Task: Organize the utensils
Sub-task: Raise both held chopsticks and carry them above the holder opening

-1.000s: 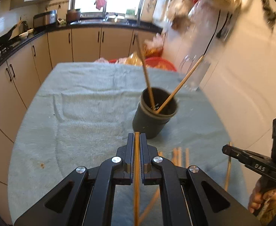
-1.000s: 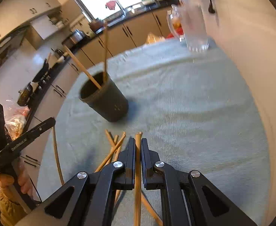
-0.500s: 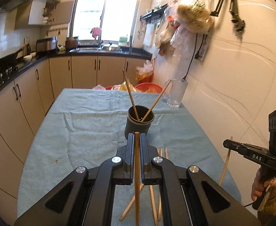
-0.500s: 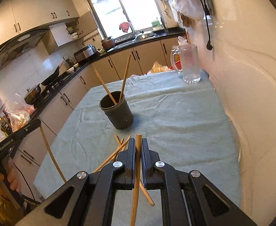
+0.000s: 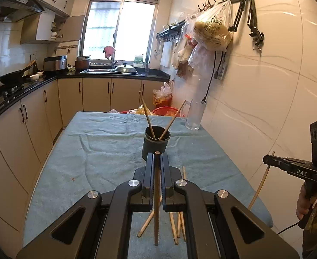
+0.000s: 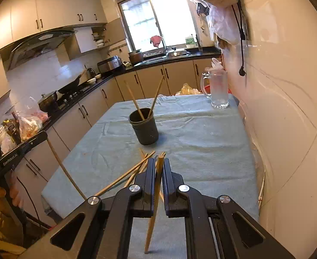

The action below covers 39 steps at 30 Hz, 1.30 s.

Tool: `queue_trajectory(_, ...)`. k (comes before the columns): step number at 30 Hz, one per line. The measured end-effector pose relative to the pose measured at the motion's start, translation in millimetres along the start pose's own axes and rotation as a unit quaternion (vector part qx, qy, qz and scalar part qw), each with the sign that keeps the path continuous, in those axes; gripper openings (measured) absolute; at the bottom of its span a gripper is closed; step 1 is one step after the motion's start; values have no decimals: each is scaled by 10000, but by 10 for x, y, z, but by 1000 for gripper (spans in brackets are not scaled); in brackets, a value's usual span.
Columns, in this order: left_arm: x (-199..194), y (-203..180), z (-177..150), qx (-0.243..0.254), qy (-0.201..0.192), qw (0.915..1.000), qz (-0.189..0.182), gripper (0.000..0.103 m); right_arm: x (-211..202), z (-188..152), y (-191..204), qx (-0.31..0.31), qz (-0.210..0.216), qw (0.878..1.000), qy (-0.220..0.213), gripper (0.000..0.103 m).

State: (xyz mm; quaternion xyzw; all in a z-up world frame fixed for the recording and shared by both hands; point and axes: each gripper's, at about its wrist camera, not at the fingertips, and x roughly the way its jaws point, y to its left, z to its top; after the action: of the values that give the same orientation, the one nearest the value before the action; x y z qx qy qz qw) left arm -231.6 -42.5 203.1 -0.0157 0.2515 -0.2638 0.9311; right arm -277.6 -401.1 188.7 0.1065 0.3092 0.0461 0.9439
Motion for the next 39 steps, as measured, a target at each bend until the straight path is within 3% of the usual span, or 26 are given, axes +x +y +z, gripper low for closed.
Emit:
queue_trajectory(11, -171, -1, 62, -9, -129, 9997, -193, 5, -79, 66, 154, -147, 127, 9997, -154, 6)
queue_trajectory(23, 3, 70, 619, 7, -369, 9991, -207, 5, 92, 519, 224, -132, 162, 9987, -462, 6)
queue_trajectory(31, 414, 56, 1191, 30, -605, 9982, -45, 5, 341, 1104, 377, -104, 260, 9957, -885, 6)
queue_trajectory(39, 1035, 120, 1691, -369, -755, 9965, -7, 5, 732, 1632, 357, 168, 342, 9905, -1322, 6)
